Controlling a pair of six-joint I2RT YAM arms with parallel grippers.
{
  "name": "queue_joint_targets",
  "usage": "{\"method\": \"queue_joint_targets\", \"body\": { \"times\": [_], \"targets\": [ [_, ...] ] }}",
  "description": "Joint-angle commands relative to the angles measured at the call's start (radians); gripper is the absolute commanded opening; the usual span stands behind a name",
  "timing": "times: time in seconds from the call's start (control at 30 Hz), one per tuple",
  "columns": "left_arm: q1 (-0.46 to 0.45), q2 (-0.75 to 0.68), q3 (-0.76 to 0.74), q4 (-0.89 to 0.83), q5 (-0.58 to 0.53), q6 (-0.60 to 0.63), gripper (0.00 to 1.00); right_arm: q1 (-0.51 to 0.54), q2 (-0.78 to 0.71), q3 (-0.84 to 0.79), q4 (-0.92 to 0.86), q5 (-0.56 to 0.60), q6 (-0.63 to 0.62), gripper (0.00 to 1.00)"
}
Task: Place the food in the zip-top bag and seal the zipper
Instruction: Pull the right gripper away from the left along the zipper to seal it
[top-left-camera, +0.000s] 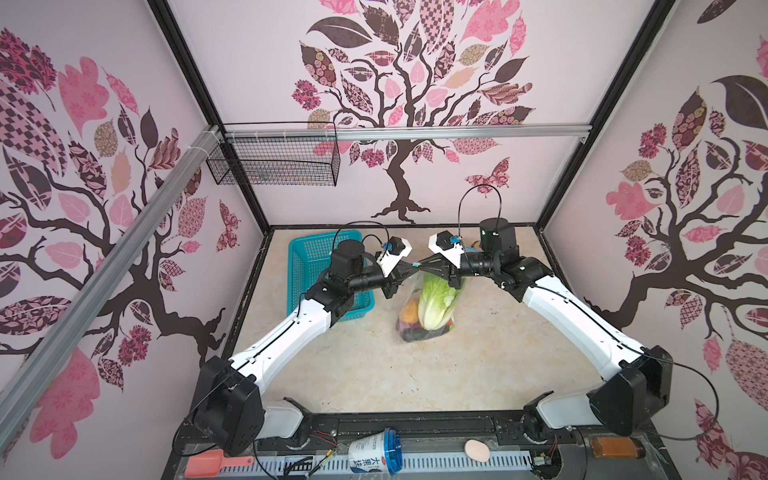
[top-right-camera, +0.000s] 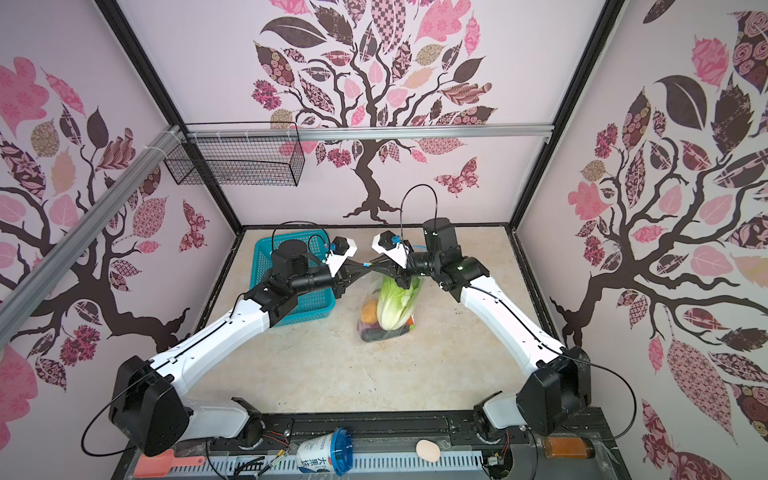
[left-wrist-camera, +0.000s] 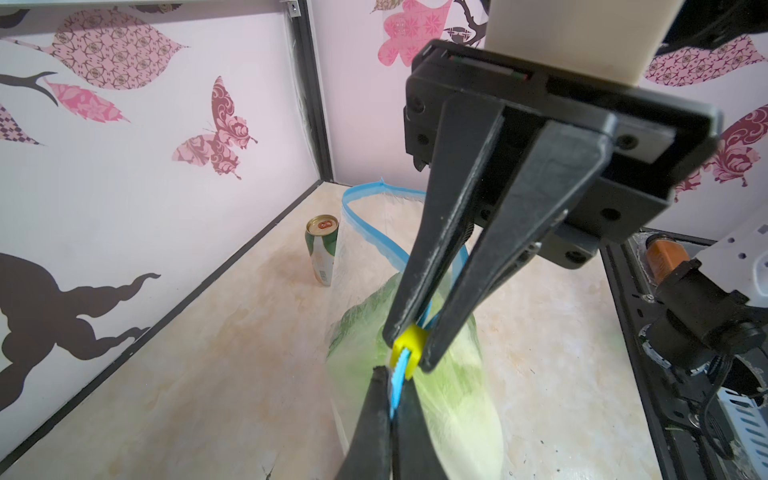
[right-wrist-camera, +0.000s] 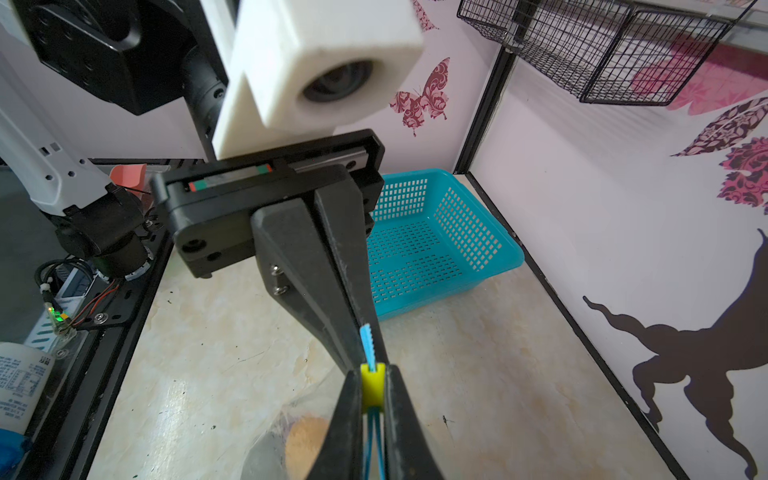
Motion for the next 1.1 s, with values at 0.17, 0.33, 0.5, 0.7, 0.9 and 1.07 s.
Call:
{"method": "queue_joint_targets", "body": {
  "times": [0.17, 0.33, 0.5, 0.7, 0.9, 1.07],
  "targets": [
    [0.043, -0.046, 0.034, 0.059, -0.010, -0.014, 0.00, -0.042, -0.046, -0.005, -0.036, 0.067, 0.023, 0.00],
    [0.044, -0.063, 0.018, 0.071, -0.043, -0.007, 0.00, -0.043, -0.041, -0.005, -0.050, 0.124, 0.005, 0.00],
    [0.095, -0.028, 0.043, 0.096, -0.075, -0.081, 0.00, -0.050, -0.072, -0.032, -0.031, 0.182, 0.026, 0.00],
    [0.138, 0.048, 0.138, 0.113, -0.067, -0.073, 0.00, -0.050, -0.127, -0.090, 0.011, 0.229, 0.066, 0.00],
    [0.139, 0.107, 0.180, 0.082, -0.073, -0.058, 0.00, -0.050, -0.154, -0.127, 0.039, 0.288, 0.156, 0.00],
    [0.143, 0.145, 0.182, 0.075, -0.133, -0.062, 0.00, -0.050, -0.196, -0.199, 0.094, 0.327, 0.258, 0.00]
  ]
}}
